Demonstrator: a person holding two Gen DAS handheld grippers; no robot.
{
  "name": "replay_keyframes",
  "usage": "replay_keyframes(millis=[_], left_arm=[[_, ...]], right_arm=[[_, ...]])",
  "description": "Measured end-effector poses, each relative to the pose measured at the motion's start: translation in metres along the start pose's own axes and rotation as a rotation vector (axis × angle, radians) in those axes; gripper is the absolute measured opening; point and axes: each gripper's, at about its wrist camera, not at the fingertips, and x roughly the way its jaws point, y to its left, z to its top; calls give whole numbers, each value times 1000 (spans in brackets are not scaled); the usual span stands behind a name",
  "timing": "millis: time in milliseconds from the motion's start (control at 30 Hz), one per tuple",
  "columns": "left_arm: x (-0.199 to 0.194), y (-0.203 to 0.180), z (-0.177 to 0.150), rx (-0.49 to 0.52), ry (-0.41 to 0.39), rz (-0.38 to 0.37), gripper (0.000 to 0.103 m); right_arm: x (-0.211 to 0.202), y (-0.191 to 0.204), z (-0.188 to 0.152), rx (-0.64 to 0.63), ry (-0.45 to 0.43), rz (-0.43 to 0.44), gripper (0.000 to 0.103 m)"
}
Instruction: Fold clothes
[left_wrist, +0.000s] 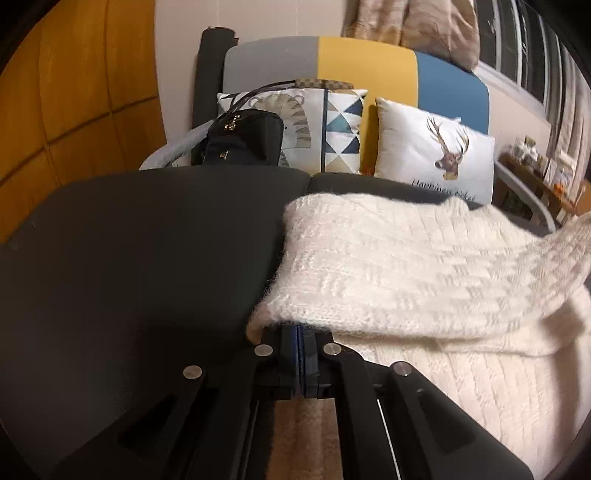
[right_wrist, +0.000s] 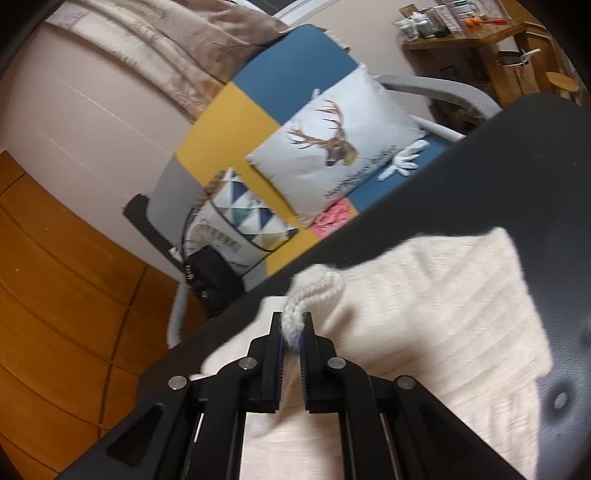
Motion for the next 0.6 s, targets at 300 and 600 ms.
replay_keyframes(millis=[300, 600], left_arm=[[10, -4, -3, 6, 61, 6, 1], [11, -5, -4, 0, 63, 1, 1]], right_arm=[[22, -68, -30, 113, 112, -113, 6], [17, -55, -15, 61, 56, -129, 6]])
